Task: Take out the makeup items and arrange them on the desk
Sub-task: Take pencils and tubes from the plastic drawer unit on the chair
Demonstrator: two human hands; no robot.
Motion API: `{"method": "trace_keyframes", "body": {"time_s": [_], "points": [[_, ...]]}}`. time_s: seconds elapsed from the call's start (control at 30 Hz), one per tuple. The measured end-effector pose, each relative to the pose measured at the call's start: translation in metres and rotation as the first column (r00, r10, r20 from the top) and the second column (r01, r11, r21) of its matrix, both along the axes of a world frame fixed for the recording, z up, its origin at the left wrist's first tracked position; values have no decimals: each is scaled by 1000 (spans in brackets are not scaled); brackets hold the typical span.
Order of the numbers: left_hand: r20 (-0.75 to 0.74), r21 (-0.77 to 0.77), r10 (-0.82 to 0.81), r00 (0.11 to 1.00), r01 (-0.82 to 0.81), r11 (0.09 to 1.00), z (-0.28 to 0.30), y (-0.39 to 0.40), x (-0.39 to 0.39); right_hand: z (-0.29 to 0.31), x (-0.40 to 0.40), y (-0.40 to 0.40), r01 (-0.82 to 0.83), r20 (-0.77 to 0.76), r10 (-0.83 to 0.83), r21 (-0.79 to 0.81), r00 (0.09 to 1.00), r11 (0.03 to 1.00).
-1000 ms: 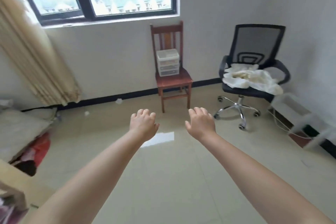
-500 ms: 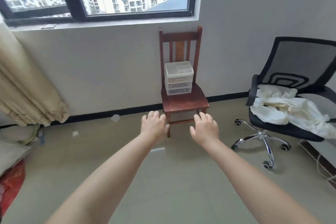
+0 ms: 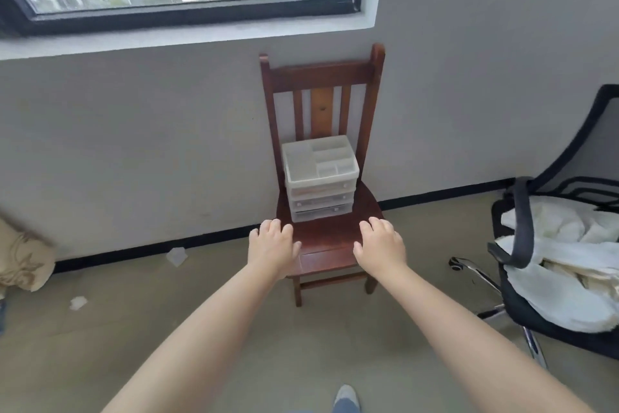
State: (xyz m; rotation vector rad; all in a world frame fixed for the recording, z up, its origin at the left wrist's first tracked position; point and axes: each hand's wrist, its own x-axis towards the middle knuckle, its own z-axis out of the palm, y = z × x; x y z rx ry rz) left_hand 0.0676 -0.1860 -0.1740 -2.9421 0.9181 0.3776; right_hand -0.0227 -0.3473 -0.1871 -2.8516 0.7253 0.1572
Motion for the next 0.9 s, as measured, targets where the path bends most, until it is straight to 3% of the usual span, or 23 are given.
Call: {"method": "trace_keyframes", "body": {"time_s": [0.2, 0.3, 0.37, 0.47, 0.53, 0.6, 0.67, 0.73, 0.9], "points": [[-72, 20, 48, 996, -47, 999, -37, -39, 109, -43, 122, -41, -46, -116, 60, 124, 991, 991], [-129, 12, 40, 991, -38, 999, -65, -59, 166, -78, 177, -61, 43, -147, -1, 278, 989, 960], [-153, 3, 17, 988, -17, 1000, -84, -73, 197, -104, 208, -72, 172, -148, -117, 443, 982, 880], [-181, -60, 6, 983, -17, 998, -116, -94, 238, -139, 247, -85, 413, -183, -419, 715, 889, 564], [-193, -140, 12, 981, -40, 989, -138, -106, 255, -159, 267, -90, 485, -274, -626, 853, 730, 193], [-199, -255, 27, 980, -79, 964, -161, -118, 265, -178, 282, -96, 367, -381, -745, 910, 547, -195], [-209, -348, 50, 977, -122, 930, -180, -123, 270, -192, 292, -103, 167, -487, -783, 872, 388, -460], [-199, -415, 58, 978, -138, 899, -192, -123, 271, -201, 293, -107, 22, -559, -776, 815, 292, -579], [-142, -473, 60, 988, -121, 873, -200, -121, 274, -208, 288, -106, -40, -583, -751, 781, 310, -623]]}}
